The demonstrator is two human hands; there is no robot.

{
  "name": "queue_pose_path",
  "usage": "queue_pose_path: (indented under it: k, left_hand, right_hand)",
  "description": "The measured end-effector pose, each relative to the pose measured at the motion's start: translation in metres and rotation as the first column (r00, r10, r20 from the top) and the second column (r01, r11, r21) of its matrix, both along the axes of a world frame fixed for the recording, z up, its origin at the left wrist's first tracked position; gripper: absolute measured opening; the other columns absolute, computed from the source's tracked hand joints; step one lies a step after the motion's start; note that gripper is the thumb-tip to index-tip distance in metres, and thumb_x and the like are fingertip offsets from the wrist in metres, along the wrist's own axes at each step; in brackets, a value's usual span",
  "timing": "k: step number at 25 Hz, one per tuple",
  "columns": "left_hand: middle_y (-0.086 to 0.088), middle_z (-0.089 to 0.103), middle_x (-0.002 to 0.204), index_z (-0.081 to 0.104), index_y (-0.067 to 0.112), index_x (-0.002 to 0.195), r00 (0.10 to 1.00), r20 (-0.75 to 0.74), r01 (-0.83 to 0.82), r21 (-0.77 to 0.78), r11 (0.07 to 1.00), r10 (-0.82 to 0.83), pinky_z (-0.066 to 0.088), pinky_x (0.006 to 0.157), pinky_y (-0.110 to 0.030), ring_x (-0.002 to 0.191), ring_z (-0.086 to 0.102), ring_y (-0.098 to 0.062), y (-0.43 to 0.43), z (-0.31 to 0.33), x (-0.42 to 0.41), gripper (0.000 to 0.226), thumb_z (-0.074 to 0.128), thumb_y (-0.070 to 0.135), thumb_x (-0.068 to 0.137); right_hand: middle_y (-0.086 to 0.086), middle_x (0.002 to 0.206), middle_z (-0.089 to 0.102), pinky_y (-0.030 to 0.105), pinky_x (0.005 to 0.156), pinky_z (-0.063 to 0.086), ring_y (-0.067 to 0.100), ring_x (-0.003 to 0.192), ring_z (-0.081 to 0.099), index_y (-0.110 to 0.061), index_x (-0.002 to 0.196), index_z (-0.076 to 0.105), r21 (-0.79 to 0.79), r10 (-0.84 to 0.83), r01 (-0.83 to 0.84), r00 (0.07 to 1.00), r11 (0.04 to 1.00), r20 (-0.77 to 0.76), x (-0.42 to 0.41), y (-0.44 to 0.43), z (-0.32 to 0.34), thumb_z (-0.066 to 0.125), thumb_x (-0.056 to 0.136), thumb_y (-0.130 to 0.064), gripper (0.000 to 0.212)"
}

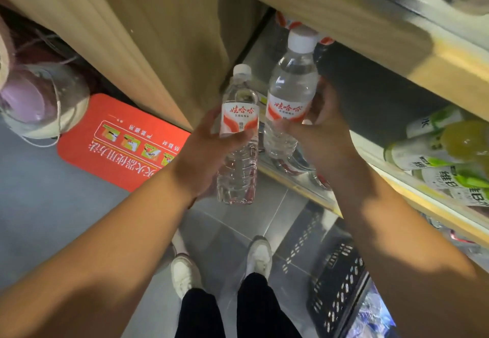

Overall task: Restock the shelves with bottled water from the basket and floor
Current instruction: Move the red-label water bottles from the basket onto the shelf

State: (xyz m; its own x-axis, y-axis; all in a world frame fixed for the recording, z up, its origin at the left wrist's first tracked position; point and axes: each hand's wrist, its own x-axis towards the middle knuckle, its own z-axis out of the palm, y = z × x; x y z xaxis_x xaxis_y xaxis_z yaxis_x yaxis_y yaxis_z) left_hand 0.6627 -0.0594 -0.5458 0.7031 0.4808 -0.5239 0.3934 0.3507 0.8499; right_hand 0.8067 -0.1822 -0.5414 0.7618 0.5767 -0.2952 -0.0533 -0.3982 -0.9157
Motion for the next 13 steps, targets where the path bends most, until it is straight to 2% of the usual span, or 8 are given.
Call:
queue_pose_path:
  k: [2, 4, 9, 13]
  left_hand:
    - [0.005, 0.074, 0.098, 0.055, 0.032, 0.119, 0.999, 0.023, -0.021, -0.025, 0.999, 0.022, 0.055, 0.067, -0.019, 0.085, 0.072, -0.005, 0.0, -0.003, 0.005, 0.04, 0.073, 0.018, 0.086]
    - [0.008, 0.075, 0.087, 0.057, 0.035, 0.111, 0.997, 0.032, -0.06, -0.087, 0.994, 0.063, 0.053, 0.063, -0.018, 0.078, 0.072, -0.004, 0.0, -0.005, 0.009, 0.038, 0.073, 0.013, 0.084]
    - [0.003, 0.074, 0.092, 0.057, 0.032, 0.12, 0.993, 0.009, -0.111, -0.147, 0.983, 0.114, 0.055, 0.069, -0.029, 0.078, 0.071, -0.011, 0.0, -0.007, 0.014, 0.045, 0.075, 0.013, 0.083]
    - [-0.001, 0.074, 0.097, 0.055, 0.025, 0.129, 0.992, -0.003, -0.127, -0.151, 0.98, 0.128, 0.055, 0.071, -0.031, 0.083, 0.071, -0.015, 0.002, -0.012, 0.015, 0.053, 0.075, 0.013, 0.081]
  right_hand:
    - [-0.022, 0.115, 0.059, 0.007, 0.079, 0.047, -0.009, 0.106, 0.057, -0.036, 0.125, 0.039, 0.003, 0.026, -0.026, 0.999, 1.0, 0.044, 0.003, 0.002, 0.005, 0.084, 0.071, -0.011, 0.075]
    - [-0.027, 0.109, 0.056, -0.001, 0.072, 0.043, -0.015, 0.101, 0.054, -0.039, 0.121, 0.037, 0.006, 0.04, -0.04, 0.996, 0.999, 0.081, 0.003, 0.002, 0.008, 0.083, 0.072, -0.01, 0.074]
    - [-0.032, 0.108, 0.051, -0.003, 0.074, 0.04, -0.025, 0.097, 0.051, -0.043, 0.11, 0.038, 0.047, -0.021, 0.013, 0.984, 0.999, 0.175, 0.001, 0.001, 0.01, 0.084, 0.072, -0.012, 0.067]
    - [-0.032, 0.115, 0.049, 0.0, 0.087, 0.04, -0.012, 0.111, 0.052, -0.045, 0.117, 0.037, 0.061, -0.097, 0.085, 0.962, 0.995, 0.253, 0.007, 0.004, 0.003, 0.084, 0.072, -0.017, 0.071]
